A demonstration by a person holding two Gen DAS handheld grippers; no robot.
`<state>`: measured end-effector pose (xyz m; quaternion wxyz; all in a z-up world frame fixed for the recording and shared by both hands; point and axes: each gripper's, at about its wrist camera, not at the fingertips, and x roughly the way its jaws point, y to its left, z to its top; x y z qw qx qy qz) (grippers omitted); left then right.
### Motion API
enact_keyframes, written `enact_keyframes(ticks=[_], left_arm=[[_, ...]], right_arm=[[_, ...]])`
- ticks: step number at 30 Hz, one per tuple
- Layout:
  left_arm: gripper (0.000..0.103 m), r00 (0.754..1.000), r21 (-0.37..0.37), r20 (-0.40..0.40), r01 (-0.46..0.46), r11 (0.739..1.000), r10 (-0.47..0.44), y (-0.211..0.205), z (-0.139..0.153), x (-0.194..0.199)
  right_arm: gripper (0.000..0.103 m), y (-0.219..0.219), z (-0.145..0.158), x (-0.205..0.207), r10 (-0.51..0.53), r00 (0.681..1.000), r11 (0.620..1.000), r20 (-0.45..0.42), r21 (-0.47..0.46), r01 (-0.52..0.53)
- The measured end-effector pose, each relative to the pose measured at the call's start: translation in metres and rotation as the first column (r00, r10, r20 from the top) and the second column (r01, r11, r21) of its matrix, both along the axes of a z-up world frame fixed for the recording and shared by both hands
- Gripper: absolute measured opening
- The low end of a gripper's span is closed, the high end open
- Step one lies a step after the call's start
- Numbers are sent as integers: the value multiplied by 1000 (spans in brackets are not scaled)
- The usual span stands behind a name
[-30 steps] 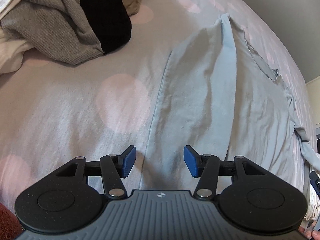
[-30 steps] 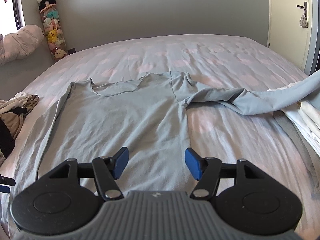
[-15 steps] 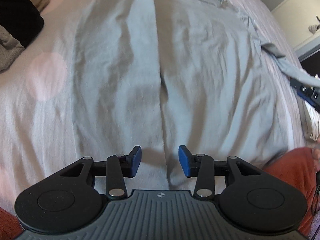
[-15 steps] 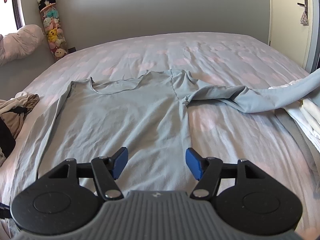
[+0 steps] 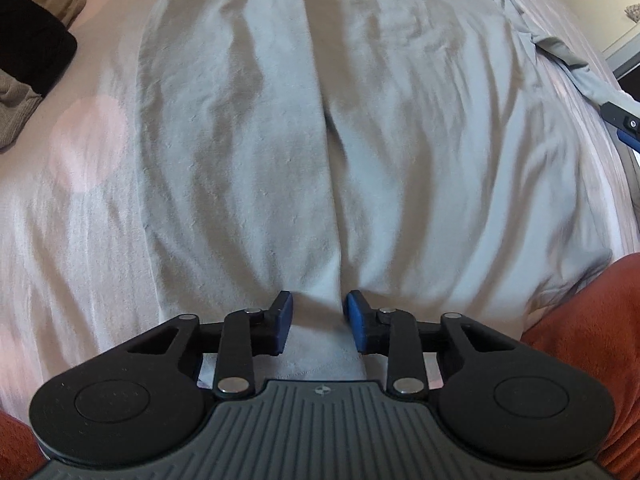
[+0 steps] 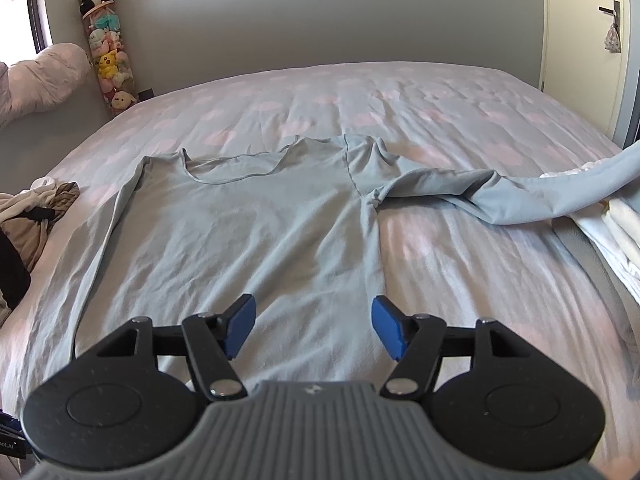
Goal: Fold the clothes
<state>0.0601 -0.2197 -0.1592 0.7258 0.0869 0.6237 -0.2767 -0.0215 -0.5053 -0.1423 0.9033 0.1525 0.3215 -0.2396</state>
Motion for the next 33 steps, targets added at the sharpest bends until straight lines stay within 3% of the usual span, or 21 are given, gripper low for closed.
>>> enact_keyframes(ticks=[6, 14, 19, 25, 28, 33], left_arm=[[4, 998, -80, 7, -67, 995, 68, 15, 7, 5], [1, 980, -303, 22, -184, 935, 200, 47, 42, 20], [0, 955, -395, 65, -242, 886, 289, 73, 77, 44], [0, 922, -449, 144, -263, 854, 360, 105, 126, 73], [0, 927, -435, 162, -241, 868, 339, 100, 134, 76], [4, 963, -405, 107, -184, 896, 246, 76, 110, 65]], right_arm=[[68, 2, -1, 1, 12, 1000, 1000, -15, -6, -12], [68, 3, -2, 5, 16, 999, 1000, -38, -11, -16], [68, 5, -2, 7, 19, 998, 1000, -59, -21, -21], [69, 7, -3, 9, 23, 997, 999, -74, -34, -26], [69, 7, -4, 13, 22, 995, 999, -93, -36, -26], [70, 11, -5, 17, 28, 992, 998, -121, -59, -36]])
